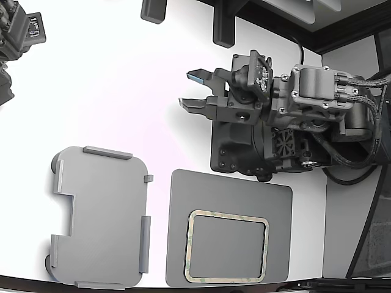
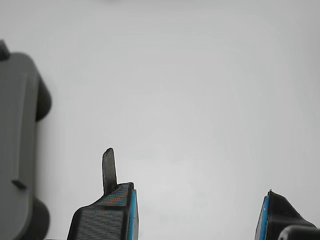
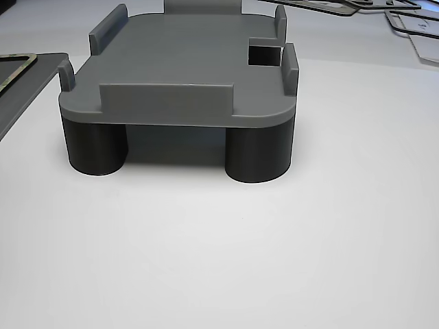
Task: Move top rectangular frame to the holder.
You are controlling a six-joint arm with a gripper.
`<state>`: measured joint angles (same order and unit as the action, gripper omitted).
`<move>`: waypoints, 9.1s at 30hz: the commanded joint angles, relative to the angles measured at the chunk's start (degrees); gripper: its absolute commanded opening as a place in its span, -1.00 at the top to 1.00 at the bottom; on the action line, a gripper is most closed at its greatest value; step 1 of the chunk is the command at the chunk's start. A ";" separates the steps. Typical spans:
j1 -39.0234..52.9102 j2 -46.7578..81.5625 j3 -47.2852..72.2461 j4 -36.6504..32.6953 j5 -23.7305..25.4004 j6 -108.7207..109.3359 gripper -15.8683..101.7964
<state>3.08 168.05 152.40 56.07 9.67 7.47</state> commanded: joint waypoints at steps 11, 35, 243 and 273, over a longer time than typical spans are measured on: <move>-0.70 1.14 -3.16 -0.18 0.00 -0.44 -0.97; 19.07 -41.57 -45.35 24.08 1.32 12.13 -0.97; 27.51 -87.28 -73.48 35.60 0.70 118.39 0.91; 27.60 -86.66 -73.92 33.84 2.29 115.40 -0.97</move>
<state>31.29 79.63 80.77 89.74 10.99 124.10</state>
